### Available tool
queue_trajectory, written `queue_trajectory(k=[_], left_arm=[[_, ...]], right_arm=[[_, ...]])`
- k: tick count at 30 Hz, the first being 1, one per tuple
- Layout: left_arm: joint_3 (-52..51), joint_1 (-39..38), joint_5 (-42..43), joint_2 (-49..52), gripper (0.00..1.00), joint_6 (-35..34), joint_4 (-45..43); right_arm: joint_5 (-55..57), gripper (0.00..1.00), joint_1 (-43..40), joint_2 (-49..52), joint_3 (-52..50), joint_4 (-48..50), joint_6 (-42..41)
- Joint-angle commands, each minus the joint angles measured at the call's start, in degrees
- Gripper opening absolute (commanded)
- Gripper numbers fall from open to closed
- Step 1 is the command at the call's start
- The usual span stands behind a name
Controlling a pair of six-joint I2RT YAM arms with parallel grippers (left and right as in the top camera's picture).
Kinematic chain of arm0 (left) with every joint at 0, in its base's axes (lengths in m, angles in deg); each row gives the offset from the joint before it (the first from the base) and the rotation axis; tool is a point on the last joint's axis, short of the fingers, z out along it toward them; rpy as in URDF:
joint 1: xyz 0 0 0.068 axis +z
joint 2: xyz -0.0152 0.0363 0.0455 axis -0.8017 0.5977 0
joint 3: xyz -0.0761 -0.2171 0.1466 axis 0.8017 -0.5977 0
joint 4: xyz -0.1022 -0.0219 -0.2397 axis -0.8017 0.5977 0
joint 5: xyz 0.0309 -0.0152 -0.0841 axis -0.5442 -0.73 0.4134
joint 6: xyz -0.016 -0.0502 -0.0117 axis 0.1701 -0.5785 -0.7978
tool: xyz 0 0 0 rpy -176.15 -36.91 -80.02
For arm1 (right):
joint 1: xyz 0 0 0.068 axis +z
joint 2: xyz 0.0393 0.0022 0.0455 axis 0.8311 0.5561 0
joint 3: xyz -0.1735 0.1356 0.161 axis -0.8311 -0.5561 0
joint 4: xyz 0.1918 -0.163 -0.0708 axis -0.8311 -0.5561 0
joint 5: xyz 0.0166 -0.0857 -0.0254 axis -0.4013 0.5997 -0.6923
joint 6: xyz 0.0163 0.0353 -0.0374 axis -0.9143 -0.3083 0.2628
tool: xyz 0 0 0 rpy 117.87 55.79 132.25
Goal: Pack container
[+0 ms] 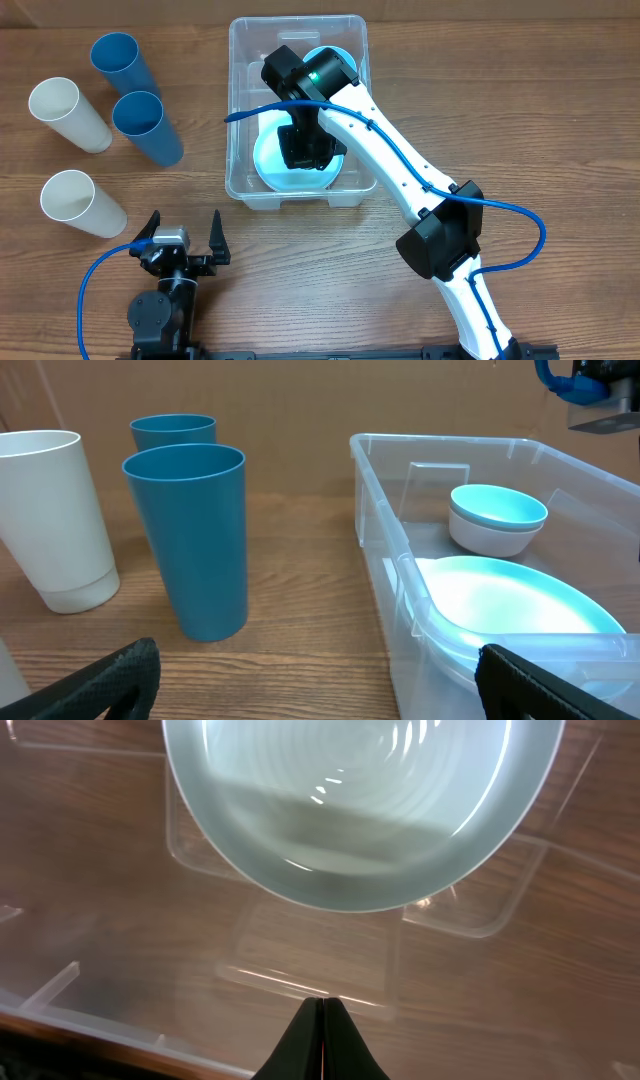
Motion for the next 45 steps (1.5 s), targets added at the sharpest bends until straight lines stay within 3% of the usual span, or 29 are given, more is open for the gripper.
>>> queue_trajectory(k=[1,9,30,35,39,45], left_arm=[[-0.20,0.31,-0.17,-0.50,1.00,1.27,0.00],[-0.20,0.28,-0.17,-0.48,1.00,1.27,-0.02],[-0.20,0.31,-0.17,-0.50,1.00,1.27,-0.02],[-0.20,0.31,-0.17,-0.48,1.00,1.27,-0.02],[-0.20,0.28,-0.20,-0.48,1.00,1.27,-0.02],[-0.20,0.31,-0.20,-0.48,1.00,1.27,-0.02]], right_arm=[[-3.63,0.04,0.44,-1.46,-0.04,0.07,-0.55],[-3.69,0.04,0.44,-1.46,-6.19,0.07,-1.66],[-9.57,0.04,5.44,-1.77,-9.14,0.04,-5.09],[-1.14,0.04,3.02,-1.84,-8.92,1.07,-8.02],[1.03,0.04,-1.68,-1.88,-2.01,4.35,-6.95],[1.33,0.06,-10.62,-2.62,17.03,0.09,-2.75]])
